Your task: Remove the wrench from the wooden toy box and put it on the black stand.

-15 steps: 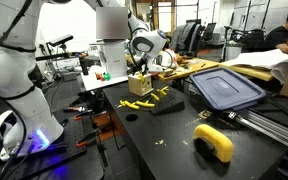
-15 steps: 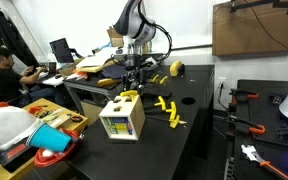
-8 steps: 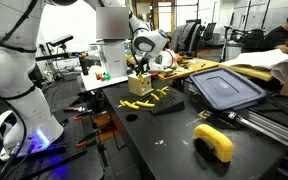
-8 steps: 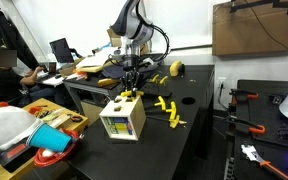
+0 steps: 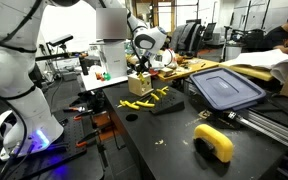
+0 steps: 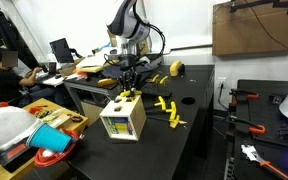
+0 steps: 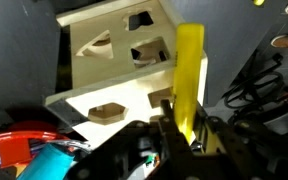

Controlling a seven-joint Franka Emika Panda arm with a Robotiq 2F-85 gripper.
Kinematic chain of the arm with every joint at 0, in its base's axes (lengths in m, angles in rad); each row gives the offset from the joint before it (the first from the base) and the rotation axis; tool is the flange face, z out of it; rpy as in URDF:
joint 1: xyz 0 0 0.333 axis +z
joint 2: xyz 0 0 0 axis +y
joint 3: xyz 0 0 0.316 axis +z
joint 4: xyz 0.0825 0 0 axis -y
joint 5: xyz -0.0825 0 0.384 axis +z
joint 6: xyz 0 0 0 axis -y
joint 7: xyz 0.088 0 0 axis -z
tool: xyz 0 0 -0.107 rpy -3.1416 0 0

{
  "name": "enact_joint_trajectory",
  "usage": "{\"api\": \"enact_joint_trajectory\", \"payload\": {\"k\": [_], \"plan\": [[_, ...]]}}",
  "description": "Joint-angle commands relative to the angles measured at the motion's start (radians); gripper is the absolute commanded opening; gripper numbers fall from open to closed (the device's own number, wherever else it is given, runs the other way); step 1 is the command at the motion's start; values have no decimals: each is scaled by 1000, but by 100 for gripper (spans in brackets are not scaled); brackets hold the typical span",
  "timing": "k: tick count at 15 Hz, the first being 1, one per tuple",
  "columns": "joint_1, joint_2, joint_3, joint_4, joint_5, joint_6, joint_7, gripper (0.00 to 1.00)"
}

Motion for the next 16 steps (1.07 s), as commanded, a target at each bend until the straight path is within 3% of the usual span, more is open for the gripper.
{"api": "enact_joint_trajectory", "payload": {"k": [1, 10, 16], "plan": [[57, -40, -16, 39, -102, -4, 41, 6], [166, -125, -51, 115, -466, -19, 243, 6], [155, -193, -56, 121, -533, -34, 276, 6]]}}
